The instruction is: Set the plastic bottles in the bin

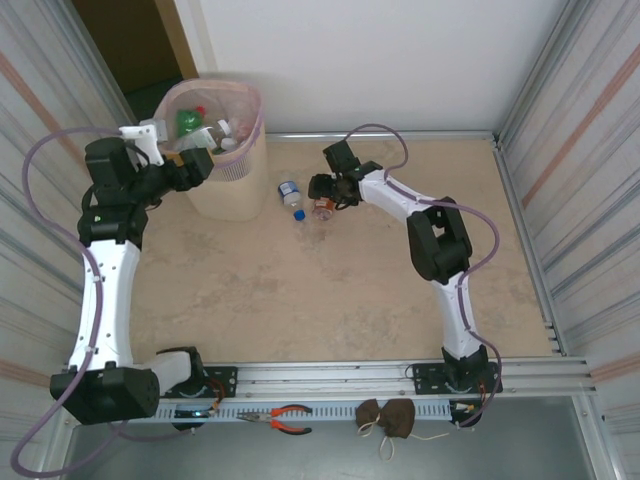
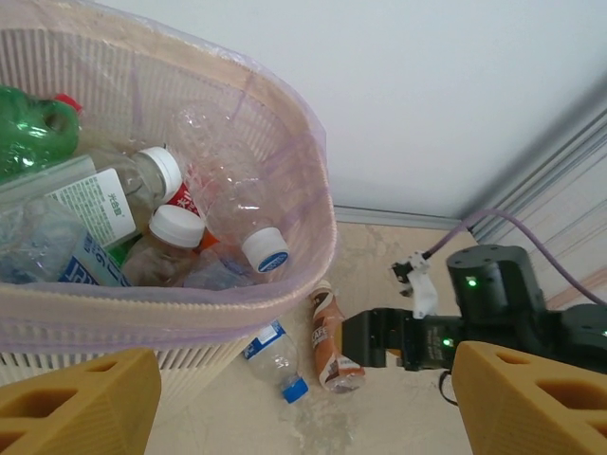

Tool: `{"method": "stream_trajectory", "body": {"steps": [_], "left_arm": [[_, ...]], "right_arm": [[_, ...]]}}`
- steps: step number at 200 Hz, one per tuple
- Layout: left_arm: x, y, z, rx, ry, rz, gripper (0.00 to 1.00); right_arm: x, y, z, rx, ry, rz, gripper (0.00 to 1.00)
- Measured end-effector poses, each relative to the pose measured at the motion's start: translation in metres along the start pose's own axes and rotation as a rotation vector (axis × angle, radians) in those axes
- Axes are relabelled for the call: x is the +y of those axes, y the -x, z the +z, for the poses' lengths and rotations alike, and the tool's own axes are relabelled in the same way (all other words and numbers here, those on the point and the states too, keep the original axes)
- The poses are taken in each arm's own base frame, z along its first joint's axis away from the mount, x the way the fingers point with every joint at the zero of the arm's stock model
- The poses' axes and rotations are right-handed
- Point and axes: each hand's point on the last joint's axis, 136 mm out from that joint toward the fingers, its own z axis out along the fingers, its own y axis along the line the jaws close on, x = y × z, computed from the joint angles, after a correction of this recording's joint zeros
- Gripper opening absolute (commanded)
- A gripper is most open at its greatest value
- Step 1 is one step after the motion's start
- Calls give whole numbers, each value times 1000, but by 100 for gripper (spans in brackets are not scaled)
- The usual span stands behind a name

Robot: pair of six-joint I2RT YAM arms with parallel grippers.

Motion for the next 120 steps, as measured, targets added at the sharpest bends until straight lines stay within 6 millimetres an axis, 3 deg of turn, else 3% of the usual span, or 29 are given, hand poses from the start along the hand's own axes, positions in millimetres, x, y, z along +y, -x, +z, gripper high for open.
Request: {"method": "stream_trajectory", "body": {"steps": [56,120], "left_arm": [[-4,-5,4,-1,-55,-54,79],[-7,-15,9,21,-99,-99,79]], "right_arm": [[-6,-12,24,52,-26,34,76],[-8,-28,34,87,-56,59,66]]}}
